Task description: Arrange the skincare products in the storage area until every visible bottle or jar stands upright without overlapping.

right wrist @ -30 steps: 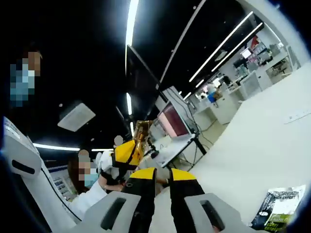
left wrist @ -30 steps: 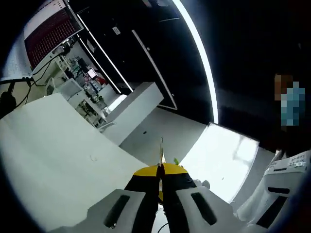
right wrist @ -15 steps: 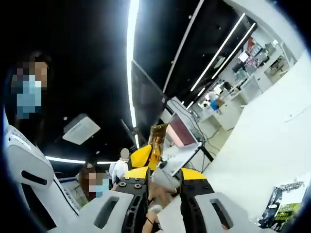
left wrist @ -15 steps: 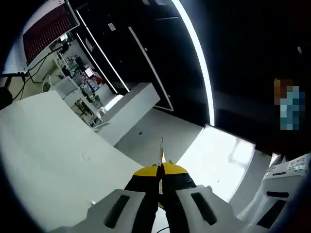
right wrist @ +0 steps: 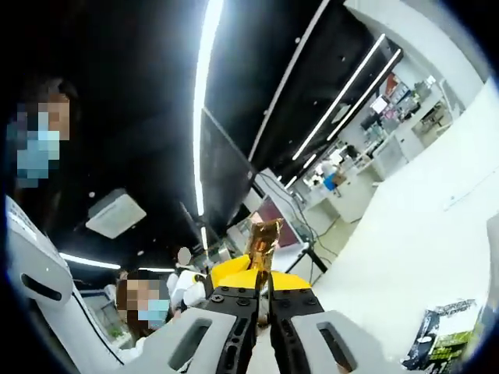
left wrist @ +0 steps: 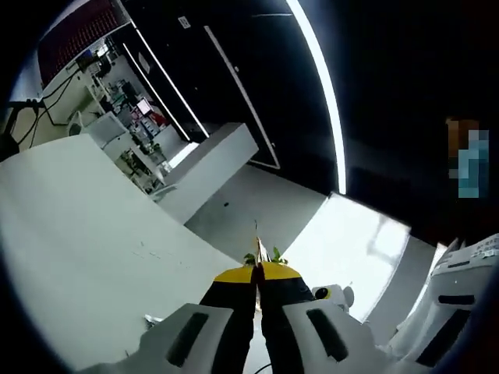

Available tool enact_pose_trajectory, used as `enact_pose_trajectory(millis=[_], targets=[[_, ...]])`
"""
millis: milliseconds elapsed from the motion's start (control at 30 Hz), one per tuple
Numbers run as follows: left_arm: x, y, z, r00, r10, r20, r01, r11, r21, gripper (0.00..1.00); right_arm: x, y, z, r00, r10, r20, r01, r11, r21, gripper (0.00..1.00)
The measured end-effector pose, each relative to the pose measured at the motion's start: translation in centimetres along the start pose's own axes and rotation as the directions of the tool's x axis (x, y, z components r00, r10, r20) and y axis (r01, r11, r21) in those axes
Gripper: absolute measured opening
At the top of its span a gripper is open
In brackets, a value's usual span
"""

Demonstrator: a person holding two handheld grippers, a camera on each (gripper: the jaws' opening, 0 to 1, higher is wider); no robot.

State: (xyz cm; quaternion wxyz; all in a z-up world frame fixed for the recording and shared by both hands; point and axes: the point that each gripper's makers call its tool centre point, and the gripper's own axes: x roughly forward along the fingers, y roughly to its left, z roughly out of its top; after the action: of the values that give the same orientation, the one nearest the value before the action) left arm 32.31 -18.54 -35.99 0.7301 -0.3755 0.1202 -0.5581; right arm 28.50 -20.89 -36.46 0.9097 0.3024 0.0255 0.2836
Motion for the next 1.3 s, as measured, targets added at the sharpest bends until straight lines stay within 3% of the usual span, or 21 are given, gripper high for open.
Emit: enact_pose_trajectory(millis=[133, 333, 367, 400, 567, 600, 767, 900, 1000, 1167, 1300], targets=[[0.0, 0.5, -0.1, 1.0, 0.015, -0.005, -0.015, 1.0, 0.013, 0.0, 0.2, -0.3, 0.1, 1.0, 0.004, 0.011, -0.005, 0.998, 0.055, 0.02], [-0.3, 2.6, -1.6, 0.992, 0.103, -0.077, -0.096, 0.991, 0.098, 0.0, 0.4, -1.5, -1.5, 0.997, -0.05, -0.066, 0.05, 0.999, -0.008, 0.0], [-0.4, 2.9, -1.9, 0.989, 0.116, -0.094, -0.104, 0.988, 0.117, 0.0, 0.2, -2.7, -2.1, 0.99, -0.105, -0.092, 0.103, 0.994, -0.027, 0.0], [-0.5, 3.4, -2.2, 0.985, 0.136, -0.107, -0.12, 0.982, 0.147, 0.0, 0.4, -2.6, -2.2, 0.992, -0.089, -0.092, 0.087, 0.996, -0.028, 0.0], [-0.7, 5.4, -4.0, 0.962, 0.202, -0.185, -0.166, 0.967, 0.194, 0.0, 0.3, -4.5, -4.0, 0.975, -0.148, -0.164, 0.138, 0.988, -0.067, 0.0], [-0.9, 6.1, -4.7, 0.948, 0.225, -0.227, -0.179, 0.962, 0.207, 0.0, 0.3, -4.7, -4.4, 0.971, -0.152, -0.184, 0.141, 0.988, -0.069, 0.0], [-0.8, 7.9, -6.5, 0.915, 0.27, -0.3, -0.178, 0.937, 0.3, 0.01, 0.1, -7.2, -6.0, 0.942, -0.207, -0.263, 0.183, 0.977, -0.113, 0.0], [-0.9, 9.8, -8.4, 0.863, 0.331, -0.381, -0.196, 0.916, 0.351, 0.01, 0.0, -8.9, -7.5, 0.915, -0.247, -0.318, 0.203, 0.965, -0.167, 0.0], [-0.7, 10.8, -9.1, 0.846, 0.354, -0.399, -0.195, 0.901, 0.386, 0.01, -0.1, -10.0, -8.5, 0.891, -0.285, -0.353, 0.216, 0.951, -0.222, 0.0], [-0.9, 12.5, -10.8, 0.795, 0.414, -0.442, -0.207, 0.872, 0.444, 0.0, 0.1, -11.8, -10.3, 0.855, -0.329, -0.401, 0.222, 0.931, -0.29, 0.0], [-0.9, 14.3, -11.4, 0.766, 0.449, -0.459, -0.216, 0.854, 0.473, 0.0, 0.3, -13.0, -11.4, 0.833, -0.346, -0.431, 0.22, 0.923, -0.316, 0.0]])
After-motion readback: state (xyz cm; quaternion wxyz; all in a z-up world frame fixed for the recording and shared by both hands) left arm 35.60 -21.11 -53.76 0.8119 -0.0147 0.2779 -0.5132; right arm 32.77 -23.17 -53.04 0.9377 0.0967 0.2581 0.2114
